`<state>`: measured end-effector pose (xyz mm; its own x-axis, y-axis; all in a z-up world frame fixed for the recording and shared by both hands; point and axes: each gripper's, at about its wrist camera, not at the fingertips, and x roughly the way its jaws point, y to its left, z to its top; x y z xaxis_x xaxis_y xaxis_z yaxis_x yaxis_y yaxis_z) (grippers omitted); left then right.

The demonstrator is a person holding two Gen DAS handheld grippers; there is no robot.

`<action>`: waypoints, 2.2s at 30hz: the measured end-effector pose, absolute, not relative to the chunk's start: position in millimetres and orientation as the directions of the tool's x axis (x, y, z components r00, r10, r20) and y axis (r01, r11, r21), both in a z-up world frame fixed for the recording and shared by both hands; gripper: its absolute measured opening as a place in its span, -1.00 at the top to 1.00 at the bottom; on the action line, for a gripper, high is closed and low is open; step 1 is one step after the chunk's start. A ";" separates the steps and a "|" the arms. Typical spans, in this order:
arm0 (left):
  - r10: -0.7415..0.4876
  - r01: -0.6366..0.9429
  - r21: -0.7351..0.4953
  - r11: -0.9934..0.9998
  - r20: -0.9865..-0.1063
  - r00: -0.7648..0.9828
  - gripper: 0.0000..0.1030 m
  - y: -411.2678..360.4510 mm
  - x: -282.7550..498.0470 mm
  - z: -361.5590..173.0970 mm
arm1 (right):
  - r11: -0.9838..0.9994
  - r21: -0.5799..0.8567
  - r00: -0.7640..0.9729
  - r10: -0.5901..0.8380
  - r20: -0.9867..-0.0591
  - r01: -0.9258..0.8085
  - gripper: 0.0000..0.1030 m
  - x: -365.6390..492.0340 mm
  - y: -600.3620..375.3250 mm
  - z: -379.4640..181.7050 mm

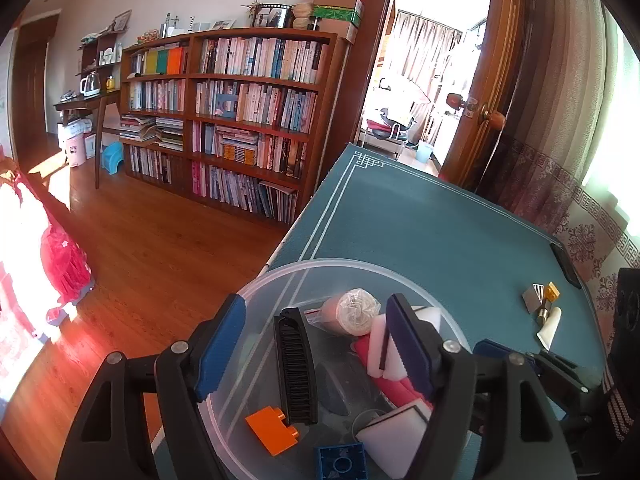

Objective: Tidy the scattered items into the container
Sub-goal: 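Lower the white sponge into the clear bowl and open the right gripper, then move the right gripper to the white squeeze tube and grasp it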

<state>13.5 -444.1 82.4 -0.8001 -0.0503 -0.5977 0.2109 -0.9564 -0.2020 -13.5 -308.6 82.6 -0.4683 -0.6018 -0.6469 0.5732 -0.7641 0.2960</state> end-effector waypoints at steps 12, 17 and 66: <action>-0.043 0.202 -0.185 -0.962 -0.625 -0.779 -0.54 -437.1 10.1 74.5 | -0.802 0.348 -0.486 -0.579 -0.655 0.485 -0.46 -12.5 -266.0 77.3; -0.035 0.188 -0.169 -0.968 -0.646 -0.762 -0.56 -426.6 4.9 68.6 | -0.816 0.363 -0.504 -0.568 -0.651 0.450 -0.46 -11.5 -248.8 76.2; 0.024 0.043 -0.089 -0.995 -0.638 -0.770 -0.64 -338.7 -19.7 79.2 | -0.968 0.186 -0.669 -0.028 -0.743 -0.166 -0.45 -98.7 -66.9 39.5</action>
<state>-19.7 -338.7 79.2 -0.7695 0.0236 -0.6382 0.0432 -0.9951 -0.0889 -98.7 -66.9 39.6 -0.6690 -0.0280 -0.7427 -0.1661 -0.9684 0.1861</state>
